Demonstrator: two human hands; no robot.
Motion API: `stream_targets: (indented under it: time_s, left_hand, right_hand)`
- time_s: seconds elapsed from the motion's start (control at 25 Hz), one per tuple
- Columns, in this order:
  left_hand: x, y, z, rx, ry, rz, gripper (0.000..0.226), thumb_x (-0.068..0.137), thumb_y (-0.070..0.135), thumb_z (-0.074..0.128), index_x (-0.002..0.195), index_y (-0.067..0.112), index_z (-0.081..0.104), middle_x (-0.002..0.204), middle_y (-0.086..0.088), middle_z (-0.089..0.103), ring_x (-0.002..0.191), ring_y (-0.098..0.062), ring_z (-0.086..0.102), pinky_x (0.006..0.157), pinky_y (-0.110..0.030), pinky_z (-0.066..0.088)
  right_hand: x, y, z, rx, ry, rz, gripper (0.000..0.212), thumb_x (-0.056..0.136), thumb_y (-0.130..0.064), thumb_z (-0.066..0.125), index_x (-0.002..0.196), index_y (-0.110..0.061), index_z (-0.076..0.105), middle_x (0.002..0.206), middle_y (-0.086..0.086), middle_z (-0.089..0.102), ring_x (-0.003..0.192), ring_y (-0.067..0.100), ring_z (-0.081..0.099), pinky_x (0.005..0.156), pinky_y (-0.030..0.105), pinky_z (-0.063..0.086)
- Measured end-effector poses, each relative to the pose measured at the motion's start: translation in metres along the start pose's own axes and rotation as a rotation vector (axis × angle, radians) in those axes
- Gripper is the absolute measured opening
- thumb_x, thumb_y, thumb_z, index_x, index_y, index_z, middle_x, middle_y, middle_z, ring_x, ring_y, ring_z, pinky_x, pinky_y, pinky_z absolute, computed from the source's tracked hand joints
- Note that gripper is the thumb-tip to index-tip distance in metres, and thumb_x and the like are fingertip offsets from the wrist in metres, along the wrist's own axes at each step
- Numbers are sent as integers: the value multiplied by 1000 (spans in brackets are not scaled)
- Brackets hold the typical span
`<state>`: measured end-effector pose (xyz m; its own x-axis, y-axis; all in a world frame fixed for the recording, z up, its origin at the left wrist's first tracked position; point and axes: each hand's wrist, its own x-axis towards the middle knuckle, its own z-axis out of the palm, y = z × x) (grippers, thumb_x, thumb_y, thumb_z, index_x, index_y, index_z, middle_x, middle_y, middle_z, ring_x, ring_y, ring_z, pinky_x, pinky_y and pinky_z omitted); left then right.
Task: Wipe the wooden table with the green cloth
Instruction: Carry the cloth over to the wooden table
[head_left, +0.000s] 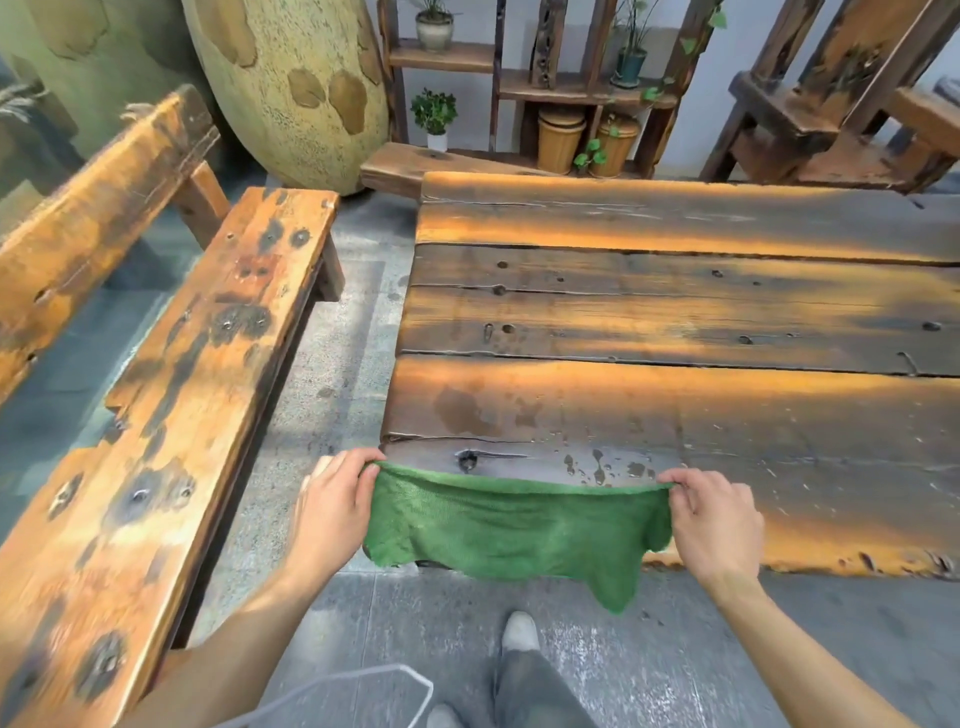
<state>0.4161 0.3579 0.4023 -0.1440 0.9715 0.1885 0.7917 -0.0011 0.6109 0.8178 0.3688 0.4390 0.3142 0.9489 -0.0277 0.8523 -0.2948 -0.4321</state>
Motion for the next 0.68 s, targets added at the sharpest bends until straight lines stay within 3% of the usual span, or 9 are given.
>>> stream_targets:
  time_s: [0.08, 0.2, 0.28, 0.36, 0.48, 0.56, 0.6, 0.68]
  left_hand:
    - [21, 2, 12, 66, -32, -25, 20, 98, 35, 44, 103, 29, 62, 97, 3, 64, 95, -28, 52, 81, -47, 46]
    - [51, 4, 25, 267, -11, -65, 19, 95, 30, 52, 97, 21, 69, 87, -5, 58, 85, -32, 51, 72, -42, 41]
    - [65, 14, 41, 315, -102, -215, 28, 101, 29, 40, 106, 20, 66, 79, -9, 67, 77, -34, 63, 69, -39, 40]
    - [72, 17, 72, 184, -147, -405, 24, 106, 25, 37, 117, 23, 58, 85, -9, 73, 84, -36, 68, 71, -36, 44]
    - [59, 16, 114, -78, -202, -548, 26, 104, 21, 44, 130, 25, 48, 112, -6, 73, 96, -35, 69, 88, -40, 52]
    - [39, 11, 142, -58, -253, -484, 56, 102, 27, 51, 154, 28, 30, 139, -3, 59, 113, -30, 65, 98, -35, 47]
    - [27, 6, 153, 7, -291, -385, 68, 101, 34, 51, 159, 26, 16, 139, -3, 58, 118, -26, 62, 109, -35, 40]
    - [15, -5, 167, 216, -308, -188, 80, 98, 51, 44, 162, 18, 8, 111, -1, 65, 105, -22, 63, 118, -43, 26]
  right_hand:
    - [25, -8, 8, 95, -29, 89, 29, 103, -15, 48, 108, -29, 73, 115, 6, 69, 93, 25, 61, 76, 36, 45]
    - [62, -22, 24, 326, -35, 315, 30, 102, -10, 47, 106, -25, 73, 89, 3, 74, 65, 10, 66, 59, 29, 46]
    - [84, -29, 46, 539, -54, 454, 29, 103, -6, 46, 103, -20, 71, 95, 1, 72, 71, 15, 72, 59, 30, 55]
    - [96, -33, 77, 632, -75, 483, 29, 104, -5, 46, 96, -23, 68, 110, 7, 69, 83, 20, 71, 70, 33, 58]
    - [92, -32, 113, 492, -25, 392, 27, 102, -6, 50, 99, -24, 69, 118, 10, 66, 86, 21, 63, 77, 31, 46]
    - [81, -22, 137, 352, -86, 240, 26, 104, -11, 48, 122, -17, 66, 137, 8, 59, 112, 26, 60, 92, 29, 41]
    - [72, -15, 148, 250, -180, 150, 35, 105, -21, 46, 138, -20, 57, 154, 2, 45, 130, 24, 51, 104, 32, 36]
    - [58, 2, 169, -14, -330, -85, 58, 104, -46, 34, 158, -27, 27, 169, -6, 16, 143, 21, 37, 121, 39, 15]
